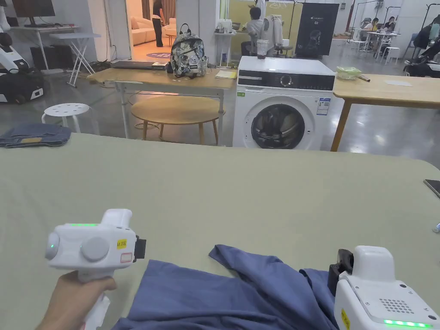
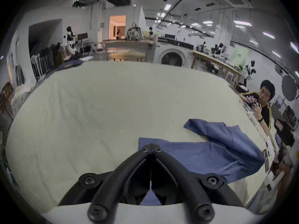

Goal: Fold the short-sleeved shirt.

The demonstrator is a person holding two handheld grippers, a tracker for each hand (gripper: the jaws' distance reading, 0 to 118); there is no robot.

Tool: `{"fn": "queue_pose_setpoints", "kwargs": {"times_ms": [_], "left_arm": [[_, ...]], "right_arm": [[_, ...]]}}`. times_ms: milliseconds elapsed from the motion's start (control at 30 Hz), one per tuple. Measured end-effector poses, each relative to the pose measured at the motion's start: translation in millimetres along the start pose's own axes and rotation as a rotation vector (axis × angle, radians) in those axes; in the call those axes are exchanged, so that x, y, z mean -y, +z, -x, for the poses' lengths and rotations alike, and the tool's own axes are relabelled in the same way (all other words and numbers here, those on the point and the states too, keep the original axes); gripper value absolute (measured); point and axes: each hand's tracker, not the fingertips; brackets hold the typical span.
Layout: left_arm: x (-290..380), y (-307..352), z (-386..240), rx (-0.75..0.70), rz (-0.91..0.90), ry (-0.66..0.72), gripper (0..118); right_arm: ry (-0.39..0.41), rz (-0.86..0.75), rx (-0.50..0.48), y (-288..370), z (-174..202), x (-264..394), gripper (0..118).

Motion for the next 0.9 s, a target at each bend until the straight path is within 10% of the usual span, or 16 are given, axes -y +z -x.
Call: {"fn": "queue_pose_setpoints", "kwargs": {"times_ms": [300, 533, 600, 700, 900], "left_arm": [[-23.6, -83.1, 0.6, -0.028, 0.262, 0.022, 66], [-8.2, -117.9, -15.6, -0.120, 0.357, -0.024, 64], [-4.3, -119.0, -21.9, -0.154, 0.340, -0.075, 52], [0.1, -117.9, -39.5, -0.148, 0.313, -0.134, 3], [4.8, -113.0, -44.0, -0.132, 0.279, -0.155, 0]], "right_arm": [[0.006, 0.057, 0.038, -15.4, -17.8, 11.5, 0], [0.011, 0.101, 0.068, -22.3, -33.6, 20.9, 0], [0.008, 0.107, 0.075, -22.2, -36.6, 22.3, 0], [0.005, 0.115, 0.084, -23.7, -40.4, 23.9, 0], [-0.011, 0.138, 0.082, -31.0, -49.9, 24.1, 0]]}}
